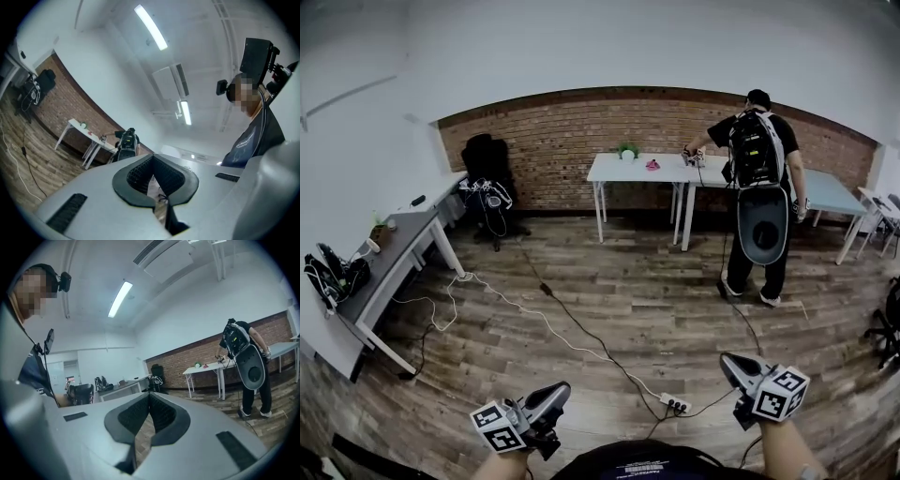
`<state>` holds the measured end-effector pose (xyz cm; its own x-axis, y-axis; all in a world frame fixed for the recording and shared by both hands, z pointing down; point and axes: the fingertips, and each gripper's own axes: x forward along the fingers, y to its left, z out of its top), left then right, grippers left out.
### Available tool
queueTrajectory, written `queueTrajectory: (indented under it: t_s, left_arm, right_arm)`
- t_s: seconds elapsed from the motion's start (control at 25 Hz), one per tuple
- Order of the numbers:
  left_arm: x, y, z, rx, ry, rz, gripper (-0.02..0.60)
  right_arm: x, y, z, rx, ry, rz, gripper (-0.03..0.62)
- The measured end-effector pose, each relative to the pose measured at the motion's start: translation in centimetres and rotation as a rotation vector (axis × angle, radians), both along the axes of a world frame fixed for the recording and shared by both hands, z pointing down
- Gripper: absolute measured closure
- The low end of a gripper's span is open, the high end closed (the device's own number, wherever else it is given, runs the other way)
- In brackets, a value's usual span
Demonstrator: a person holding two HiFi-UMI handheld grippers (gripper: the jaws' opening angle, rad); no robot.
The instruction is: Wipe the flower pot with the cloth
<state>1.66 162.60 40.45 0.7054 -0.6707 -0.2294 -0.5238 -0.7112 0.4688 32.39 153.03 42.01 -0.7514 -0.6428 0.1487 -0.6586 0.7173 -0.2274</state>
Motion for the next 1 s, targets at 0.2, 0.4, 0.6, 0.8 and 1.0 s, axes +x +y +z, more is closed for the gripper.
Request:
queueTrajectory:
  t_s: [0.2, 0.4, 0.6, 0.8, 1.0]
  left_arm:
    - [2.4, -7.3, -1.8, 0.023, -0.004, -0.088, 0.580]
    - [3.4, -13.2, -1.6, 0.005, -0.007, -0.120, 0.580]
    - [-0.4, -19.3, -0.4, -0.016, 0.007, -0.151, 0.580]
    - [-6.4, -27.4, 1.0, -0.006, 0.020, -0.112, 0.580]
    - [-13.2, -37.2, 0.1, 0.008, 0.003, 0.008, 0.580]
  right_arm:
    - [0.9, -10.2, -1.1, 0.023, 0.013, -0.119, 0.594]
    - [-0.7, -18.8, -1.6, 0.035, 0.005, -0.189, 0.594]
    - [-4.7, -25.6, 0.3, 0.004, 0.022, -0.219, 0.594]
    - [-10.5, -32.8, 1.1, 0.014, 0.043, -0.192, 0.594]
    - [-16.9, -40.3, -0.1, 0.012, 0.012, -0.087, 0.594]
